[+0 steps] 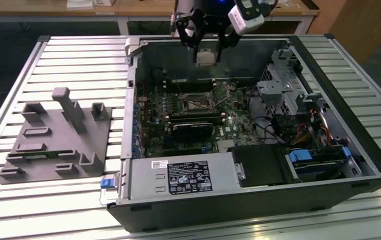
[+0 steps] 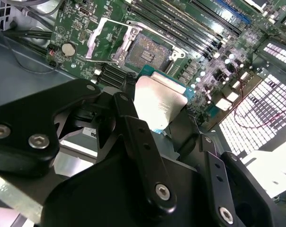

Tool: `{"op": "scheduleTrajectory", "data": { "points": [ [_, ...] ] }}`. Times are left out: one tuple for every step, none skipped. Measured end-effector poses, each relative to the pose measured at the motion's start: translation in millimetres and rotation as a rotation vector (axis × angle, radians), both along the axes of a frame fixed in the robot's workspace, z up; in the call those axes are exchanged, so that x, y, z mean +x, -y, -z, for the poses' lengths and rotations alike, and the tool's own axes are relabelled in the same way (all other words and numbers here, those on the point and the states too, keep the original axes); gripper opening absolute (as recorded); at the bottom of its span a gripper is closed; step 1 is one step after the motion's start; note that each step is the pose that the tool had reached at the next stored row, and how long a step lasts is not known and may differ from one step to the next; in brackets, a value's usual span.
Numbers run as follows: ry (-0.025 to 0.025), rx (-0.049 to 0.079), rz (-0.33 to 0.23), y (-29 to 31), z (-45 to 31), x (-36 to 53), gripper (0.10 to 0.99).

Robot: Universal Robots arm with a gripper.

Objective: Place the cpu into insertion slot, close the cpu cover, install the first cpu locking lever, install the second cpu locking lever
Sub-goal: 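Place the cpu into insertion slot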

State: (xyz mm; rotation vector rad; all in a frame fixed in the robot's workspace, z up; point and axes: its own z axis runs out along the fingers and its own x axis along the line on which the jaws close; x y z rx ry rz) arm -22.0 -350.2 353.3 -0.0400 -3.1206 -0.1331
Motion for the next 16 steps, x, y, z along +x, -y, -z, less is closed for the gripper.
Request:
{"op": "scheduleTrajectory", "data": {
  "points": [
    [0.0000,0.000,0.000,0.0,1.1,0.0,0.537],
    [0.0000,0.000,0.000,0.1,2.2,0.0,0.537],
    [0.0000,0.000,0.000,0.1,3.4,0.0,0.537],
    [0.0000,0.000,0.000,0.1,4.6,0.0,0.537],
    [0.0000,0.000,0.000,0.1,5.8,0.0,0.537],
    [0.0000,0.000,0.000,0.1,7.0,0.0,0.537],
    [0.0000,0.000,0.000,0.1,8.3,0.0,0.537],
    [-0.0001,0.000,0.000,0.1,9.6,0.0,0.537],
    [0.0000,0.000,0.000,0.1,11.0,0.0,0.537],
    [-0.0001,0.000,0.000,0.1,12.5,0.0,0.537],
    [-0.0001,0.000,0.000,0.1,14.2,-0.1,0.537],
    [-0.0001,0.000,0.000,0.1,16.1,-0.1,0.537],
    [0.0000,0.000,0.000,0.1,18.0,-0.2,0.537],
    [0.0000,0.000,0.000,0.1,19.9,-0.2,0.537],
    [0.0000,0.000,0.000,0.1,21.6,-0.3,0.537],
    [0.0000,0.000,0.000,0.1,23.4,-0.3,0.537]
  ]
}}
